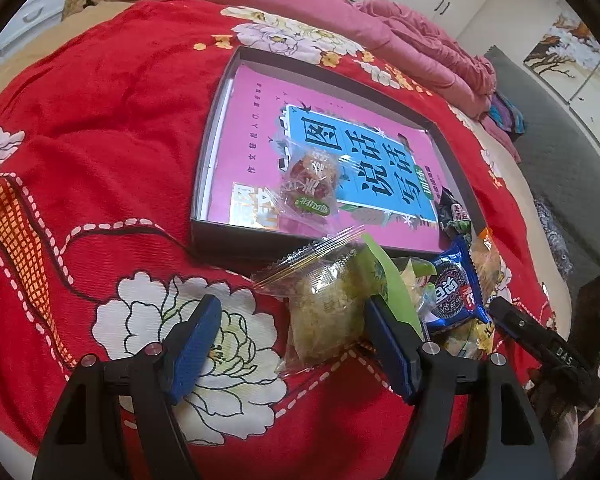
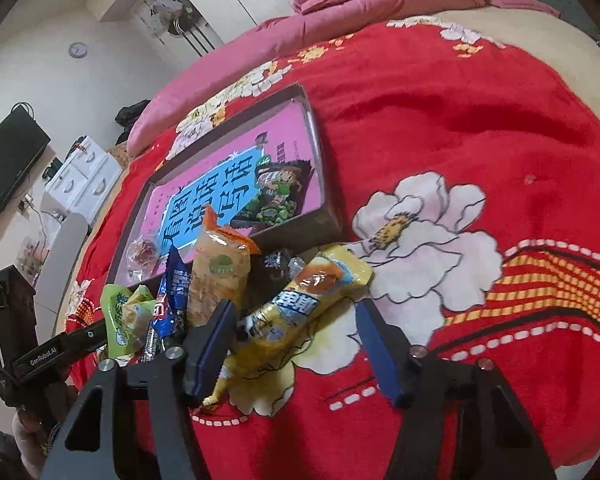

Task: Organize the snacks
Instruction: 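Grasp the clear zip bag of brown snack with the left gripper while the right grasps the long yellow bag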

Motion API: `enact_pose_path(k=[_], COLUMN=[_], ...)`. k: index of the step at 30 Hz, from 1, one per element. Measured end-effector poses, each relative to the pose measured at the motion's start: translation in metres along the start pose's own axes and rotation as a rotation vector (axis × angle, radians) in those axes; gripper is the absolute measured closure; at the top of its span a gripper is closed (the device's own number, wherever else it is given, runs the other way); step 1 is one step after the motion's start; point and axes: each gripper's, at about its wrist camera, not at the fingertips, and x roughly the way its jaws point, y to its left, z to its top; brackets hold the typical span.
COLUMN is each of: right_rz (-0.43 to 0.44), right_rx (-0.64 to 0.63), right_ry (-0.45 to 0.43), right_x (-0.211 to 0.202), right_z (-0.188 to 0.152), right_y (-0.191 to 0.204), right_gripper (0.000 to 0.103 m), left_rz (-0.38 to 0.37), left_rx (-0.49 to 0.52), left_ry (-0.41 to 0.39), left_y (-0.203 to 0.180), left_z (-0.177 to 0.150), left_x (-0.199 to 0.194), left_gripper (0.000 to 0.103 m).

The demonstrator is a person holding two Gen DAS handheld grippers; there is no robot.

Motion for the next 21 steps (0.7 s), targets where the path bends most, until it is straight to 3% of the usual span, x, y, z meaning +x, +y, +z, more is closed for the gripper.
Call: enact_pose_path(k=[4, 12, 21], right_rz=[0.001, 0.006, -0.014], right_rx=[-0.01, 0.02, -0.018], right_ry=[0.012, 0.019, -0.008], right_x=[0.008, 0.017, 0.005], right_z=[0.002, 0.008, 0.007], right_y=[0.005, -0.006, -0.003], right_gripper=[0.049, 0.073, 0.078], left_rz=[0.007, 0.016, 0.038], left_rx=[0.01, 0.016, 0.004], left_ry=[-0.003, 0.006, -0.001], left_y=[-0.002, -0.008, -0.012], left_z=[0.0, 0.0, 0.001], left_x=[0.001, 0.008, 0.014], left_gripper=[0.028, 0.028, 0.027])
